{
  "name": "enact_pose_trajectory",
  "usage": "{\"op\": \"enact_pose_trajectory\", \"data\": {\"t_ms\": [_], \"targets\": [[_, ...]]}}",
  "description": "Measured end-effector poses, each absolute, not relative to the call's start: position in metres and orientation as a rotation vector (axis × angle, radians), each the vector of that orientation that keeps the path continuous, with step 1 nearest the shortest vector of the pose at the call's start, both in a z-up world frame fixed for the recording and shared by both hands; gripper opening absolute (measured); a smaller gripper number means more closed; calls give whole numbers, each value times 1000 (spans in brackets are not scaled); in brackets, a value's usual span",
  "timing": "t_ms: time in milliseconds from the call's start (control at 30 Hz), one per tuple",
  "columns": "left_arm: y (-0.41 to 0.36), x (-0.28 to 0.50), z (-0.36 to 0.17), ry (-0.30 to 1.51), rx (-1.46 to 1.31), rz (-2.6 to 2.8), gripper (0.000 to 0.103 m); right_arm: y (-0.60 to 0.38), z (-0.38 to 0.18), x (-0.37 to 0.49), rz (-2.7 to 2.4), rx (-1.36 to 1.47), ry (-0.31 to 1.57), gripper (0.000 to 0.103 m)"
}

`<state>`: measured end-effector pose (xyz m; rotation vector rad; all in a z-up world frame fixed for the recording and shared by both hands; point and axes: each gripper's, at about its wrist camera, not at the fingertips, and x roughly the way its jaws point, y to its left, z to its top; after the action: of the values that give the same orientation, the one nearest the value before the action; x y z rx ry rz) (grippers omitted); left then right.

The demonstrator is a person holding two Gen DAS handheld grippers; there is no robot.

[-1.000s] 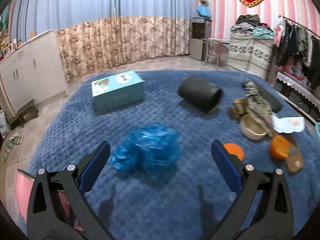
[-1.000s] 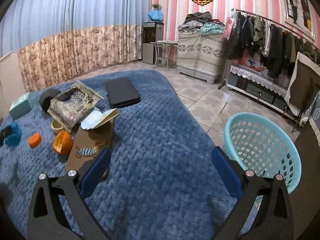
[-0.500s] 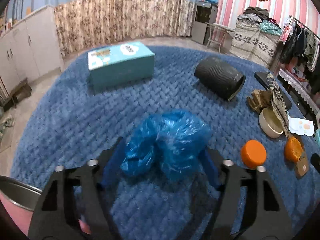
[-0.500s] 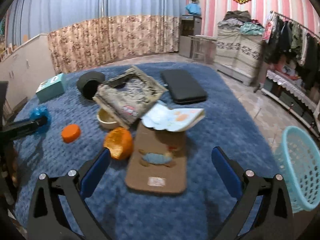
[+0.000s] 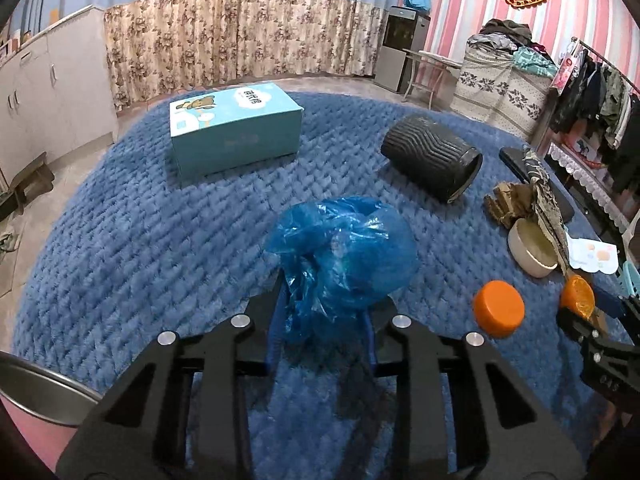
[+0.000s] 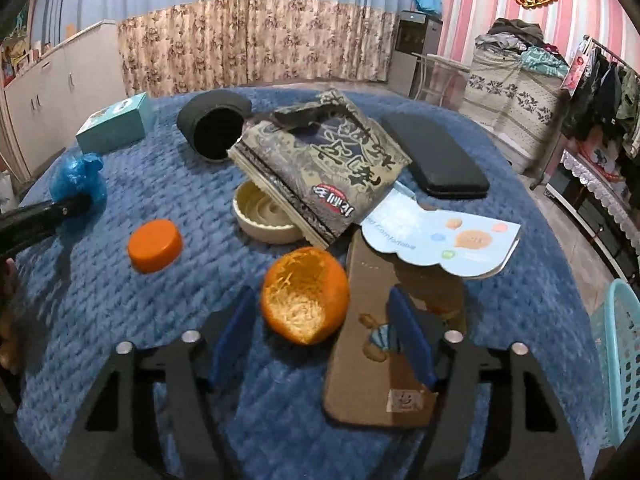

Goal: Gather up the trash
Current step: 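Grasp the blue plastic bag with the left tool while the right tool grasps the orange peel, then carry the blue bag and orange peel over the blue basket with both tools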

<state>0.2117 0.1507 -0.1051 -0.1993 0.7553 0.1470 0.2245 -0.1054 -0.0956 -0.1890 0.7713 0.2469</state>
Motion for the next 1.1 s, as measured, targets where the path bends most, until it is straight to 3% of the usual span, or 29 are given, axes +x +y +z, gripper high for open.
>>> {"op": "enact_pose_trajectory", "data": {"t_ms": [133, 600, 1100], "targets": [[147, 205, -100, 729, -180, 146, 27, -110, -91, 225, 300, -143, 768, 34], [94, 192, -46, 611, -78, 54, 23, -184, -28, 187, 222, -38, 604, 32], [-57, 204, -10, 539, -23, -203, 23, -374, 7, 169, -127, 59, 503, 32]]}}
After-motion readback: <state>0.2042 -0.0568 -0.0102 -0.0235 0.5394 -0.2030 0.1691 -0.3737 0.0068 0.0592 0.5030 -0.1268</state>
